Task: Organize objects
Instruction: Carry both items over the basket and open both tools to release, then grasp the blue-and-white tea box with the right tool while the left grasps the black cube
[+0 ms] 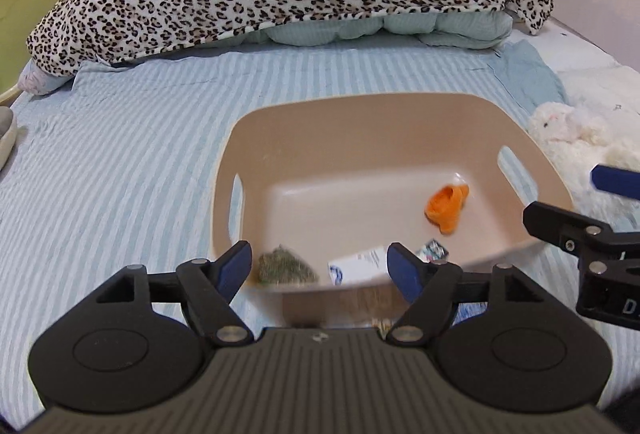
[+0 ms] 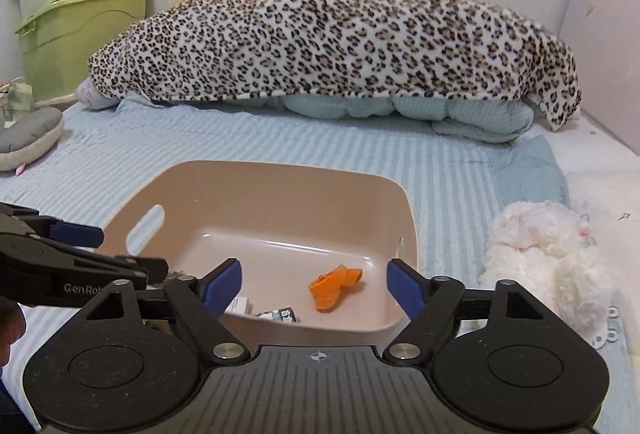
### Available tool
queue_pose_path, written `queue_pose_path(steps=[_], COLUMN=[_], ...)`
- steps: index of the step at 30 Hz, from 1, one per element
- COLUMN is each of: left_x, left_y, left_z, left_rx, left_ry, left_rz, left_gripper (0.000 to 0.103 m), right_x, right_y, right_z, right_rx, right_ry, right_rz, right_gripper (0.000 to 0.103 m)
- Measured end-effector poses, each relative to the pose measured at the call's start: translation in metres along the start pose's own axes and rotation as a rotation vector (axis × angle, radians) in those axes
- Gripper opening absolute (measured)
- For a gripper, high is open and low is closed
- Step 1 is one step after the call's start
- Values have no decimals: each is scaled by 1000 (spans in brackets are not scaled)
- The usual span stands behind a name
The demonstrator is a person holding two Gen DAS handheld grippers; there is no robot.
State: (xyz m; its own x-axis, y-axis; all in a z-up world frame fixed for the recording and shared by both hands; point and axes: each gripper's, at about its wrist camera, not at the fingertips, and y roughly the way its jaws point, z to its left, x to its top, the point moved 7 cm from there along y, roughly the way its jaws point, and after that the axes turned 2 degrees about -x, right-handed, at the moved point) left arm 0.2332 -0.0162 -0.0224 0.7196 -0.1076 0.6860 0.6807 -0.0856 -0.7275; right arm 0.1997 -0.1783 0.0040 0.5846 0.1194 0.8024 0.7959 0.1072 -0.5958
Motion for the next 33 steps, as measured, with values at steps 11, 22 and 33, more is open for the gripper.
queue_pose_path(steps=[11, 22, 33], left_x=[-54, -95, -114], left_y=[-24, 2, 41], left_z=[12, 16, 19], left_rx=[-14, -13, 18], left_ry=[-52, -55, -45], left_rz=[31, 125, 182], left_gripper=[78, 78, 78], right_x=[-39, -86, -114], right_y=[-32, -10, 28], right_z=[18, 31, 32], right_rx=[4, 8, 12], right_ry=[-18, 5, 20], right_rz=[50, 153, 247], right_gripper=[93, 93, 93])
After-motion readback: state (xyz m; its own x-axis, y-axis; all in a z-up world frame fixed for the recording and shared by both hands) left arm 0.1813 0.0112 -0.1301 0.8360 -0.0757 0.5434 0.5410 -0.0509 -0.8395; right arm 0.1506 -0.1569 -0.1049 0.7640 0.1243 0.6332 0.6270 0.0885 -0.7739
